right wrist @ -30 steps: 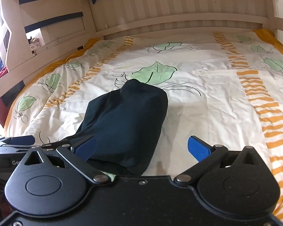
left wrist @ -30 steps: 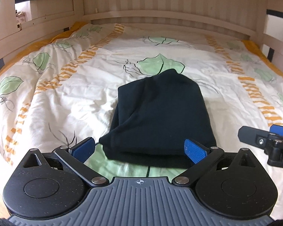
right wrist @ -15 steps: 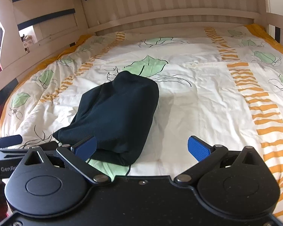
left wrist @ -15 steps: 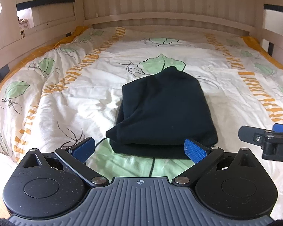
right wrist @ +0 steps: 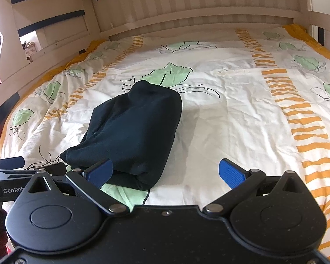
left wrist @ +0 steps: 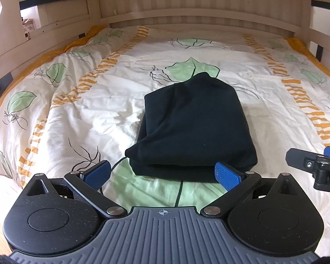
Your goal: Fold large clothes
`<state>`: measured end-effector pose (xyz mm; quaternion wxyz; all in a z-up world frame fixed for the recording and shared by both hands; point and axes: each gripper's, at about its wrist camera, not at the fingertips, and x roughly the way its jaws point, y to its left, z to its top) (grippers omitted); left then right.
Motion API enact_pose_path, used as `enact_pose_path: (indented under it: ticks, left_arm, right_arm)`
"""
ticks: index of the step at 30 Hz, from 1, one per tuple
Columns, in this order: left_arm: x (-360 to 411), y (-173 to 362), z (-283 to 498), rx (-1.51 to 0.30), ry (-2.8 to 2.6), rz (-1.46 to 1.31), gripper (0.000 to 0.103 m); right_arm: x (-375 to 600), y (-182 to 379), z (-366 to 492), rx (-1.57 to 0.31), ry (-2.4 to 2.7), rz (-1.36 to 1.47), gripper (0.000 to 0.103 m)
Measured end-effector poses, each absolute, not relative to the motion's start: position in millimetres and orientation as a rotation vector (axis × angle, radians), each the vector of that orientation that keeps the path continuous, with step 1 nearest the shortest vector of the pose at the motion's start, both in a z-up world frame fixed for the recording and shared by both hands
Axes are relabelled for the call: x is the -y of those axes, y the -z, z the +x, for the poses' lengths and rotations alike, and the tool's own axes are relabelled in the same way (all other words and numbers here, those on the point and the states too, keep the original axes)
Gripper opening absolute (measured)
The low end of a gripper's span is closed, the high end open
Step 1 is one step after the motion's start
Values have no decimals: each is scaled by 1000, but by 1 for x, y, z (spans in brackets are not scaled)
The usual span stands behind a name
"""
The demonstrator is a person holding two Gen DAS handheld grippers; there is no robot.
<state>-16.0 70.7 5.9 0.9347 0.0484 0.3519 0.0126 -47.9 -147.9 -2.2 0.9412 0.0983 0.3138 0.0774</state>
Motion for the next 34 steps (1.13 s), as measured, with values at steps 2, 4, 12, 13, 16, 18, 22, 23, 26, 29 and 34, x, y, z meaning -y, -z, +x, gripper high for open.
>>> enact_pose_path:
  ticks: [2, 4, 12, 13, 16, 18, 22, 23, 26, 29, 34]
  left_arm:
    - [-71, -5, -15, -723, -23, 101, 102]
    - [-70, -5, -14, -727, -19, 103, 102]
    - [-70, -3, -12, -731, -17, 94, 102]
    - [-71, -2, -12, -733, -16, 91, 102]
    - [-72, 0, -11, -739, -15, 87, 102]
    - [-73, 1, -11, -743, -14, 84, 102]
    - [-75, 4, -9, -750, -14, 70, 102]
    - [-76, 4, -8, -751, -13, 69, 102]
    - [-77, 6, -8, -752, -15, 68, 102]
    - [-78, 7, -7, -754, -13, 65, 102]
    - [-79, 10, -4, -765, -8, 59, 102]
  right_arm:
    - [148, 3, -47, -643, -160, 203, 102]
    - [148, 3, -47, -646, -165, 201, 102]
    - [146, 5, -46, -649, -162, 201, 102]
    - [147, 5, -46, -651, -162, 201, 102]
    - [147, 7, -45, -659, -161, 203, 103]
    - [147, 9, -44, -665, -161, 202, 102]
    - [144, 11, -42, -680, -161, 195, 102]
    - [143, 12, -41, -685, -162, 193, 102]
    - [141, 14, -40, -693, -164, 189, 102]
    - [140, 15, -38, -700, -164, 190, 102]
    - [138, 18, -35, -713, -164, 185, 102]
